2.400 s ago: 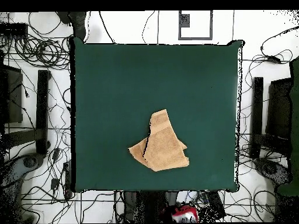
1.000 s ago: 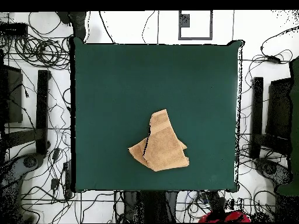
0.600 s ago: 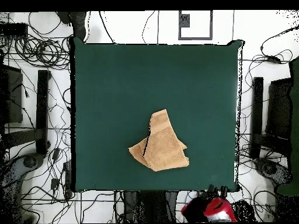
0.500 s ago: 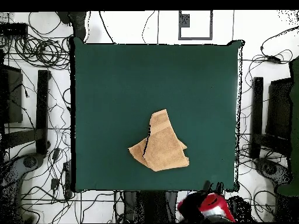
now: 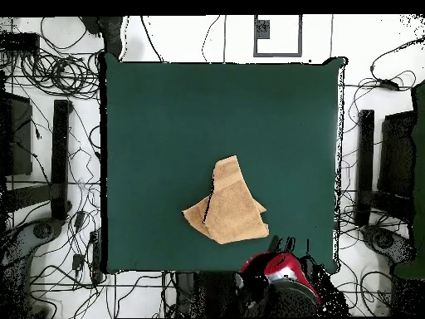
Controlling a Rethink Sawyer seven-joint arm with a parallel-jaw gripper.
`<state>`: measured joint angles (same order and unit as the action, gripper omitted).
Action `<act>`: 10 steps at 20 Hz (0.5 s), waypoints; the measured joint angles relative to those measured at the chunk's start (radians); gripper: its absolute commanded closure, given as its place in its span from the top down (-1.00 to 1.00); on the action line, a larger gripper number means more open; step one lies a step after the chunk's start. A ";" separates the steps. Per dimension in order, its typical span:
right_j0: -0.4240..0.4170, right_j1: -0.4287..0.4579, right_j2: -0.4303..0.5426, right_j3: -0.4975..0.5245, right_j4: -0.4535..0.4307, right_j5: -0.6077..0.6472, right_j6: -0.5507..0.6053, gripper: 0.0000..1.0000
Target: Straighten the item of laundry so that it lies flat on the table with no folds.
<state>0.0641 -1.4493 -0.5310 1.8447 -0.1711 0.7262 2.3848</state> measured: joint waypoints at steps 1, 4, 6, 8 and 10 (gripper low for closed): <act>0.001 0.008 0.000 0.007 0.007 -0.016 0.000 1.00; 0.016 0.032 -0.001 0.026 0.016 -0.063 0.000 1.00; 0.025 0.044 -0.002 0.036 0.017 -0.082 0.000 1.00; 0.028 0.055 -0.002 0.045 0.020 -0.095 0.000 1.00; 0.028 0.066 -0.002 0.056 0.027 -0.107 0.000 1.00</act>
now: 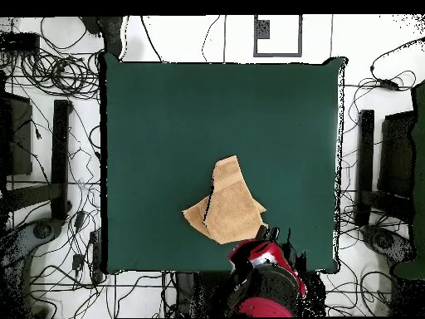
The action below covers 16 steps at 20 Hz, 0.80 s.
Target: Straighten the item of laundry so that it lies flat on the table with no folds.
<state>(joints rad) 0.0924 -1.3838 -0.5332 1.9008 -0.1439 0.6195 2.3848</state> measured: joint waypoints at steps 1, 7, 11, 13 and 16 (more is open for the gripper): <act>0.000 0.002 0.000 0.004 0.002 -0.004 0.000 1.00; 0.005 0.029 -0.002 0.045 0.043 -0.053 0.000 1.00; 0.026 0.051 -0.010 0.066 0.059 -0.089 0.001 1.00; 0.031 0.055 -0.013 0.072 0.064 -0.097 0.001 1.00; 0.047 0.067 -0.024 0.081 0.075 -0.112 0.001 1.00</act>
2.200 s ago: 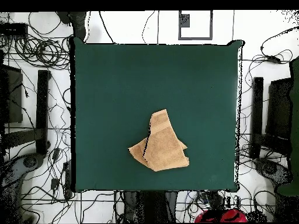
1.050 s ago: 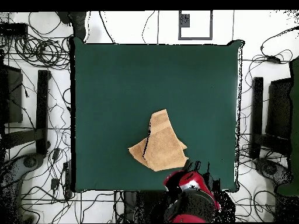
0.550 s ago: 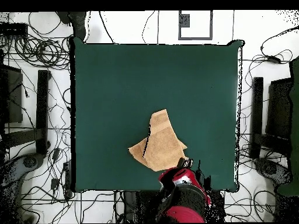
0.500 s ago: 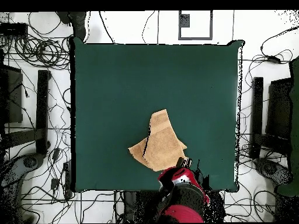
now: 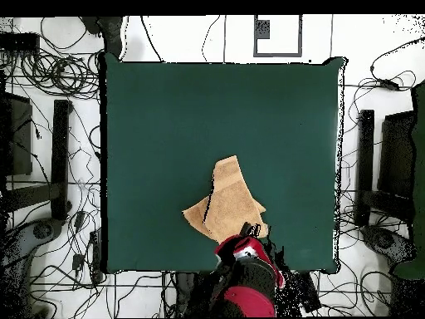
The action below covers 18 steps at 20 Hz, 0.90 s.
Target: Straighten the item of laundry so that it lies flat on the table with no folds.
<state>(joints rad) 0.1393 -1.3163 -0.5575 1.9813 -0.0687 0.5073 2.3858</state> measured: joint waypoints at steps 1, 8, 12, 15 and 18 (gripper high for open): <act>0.003 0.004 -0.002 0.001 0.003 -0.001 0.000 1.00; 0.008 0.030 -0.007 0.027 0.027 -0.017 0.001 1.00; 0.009 0.038 -0.008 0.043 0.045 -0.035 0.001 1.00; 0.018 0.051 -0.012 0.053 0.059 -0.052 0.004 1.00; 0.028 0.072 -0.011 0.073 0.090 -0.093 0.014 1.00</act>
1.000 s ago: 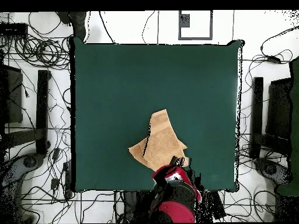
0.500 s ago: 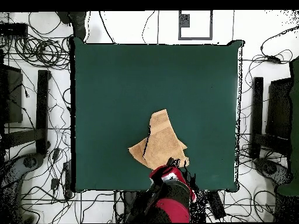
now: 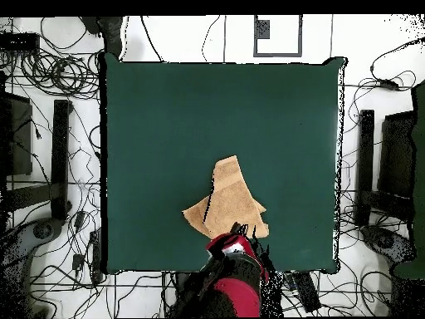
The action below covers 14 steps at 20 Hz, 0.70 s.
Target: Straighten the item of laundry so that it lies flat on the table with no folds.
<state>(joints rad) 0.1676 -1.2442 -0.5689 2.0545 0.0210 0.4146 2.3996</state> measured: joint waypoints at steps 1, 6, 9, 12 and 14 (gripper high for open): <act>-0.002 0.007 0.003 0.016 0.021 -0.028 0.006 1.00; -0.060 0.027 0.057 0.104 0.120 -0.176 0.024 1.00; -0.095 0.033 0.093 0.140 0.148 -0.232 0.027 1.00; -0.156 0.037 0.157 0.193 0.178 -0.305 0.028 1.00; -0.218 0.041 0.227 0.245 0.189 -0.371 0.029 1.00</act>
<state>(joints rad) -0.0505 -1.2035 -0.3419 2.2993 0.2098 0.0440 2.4286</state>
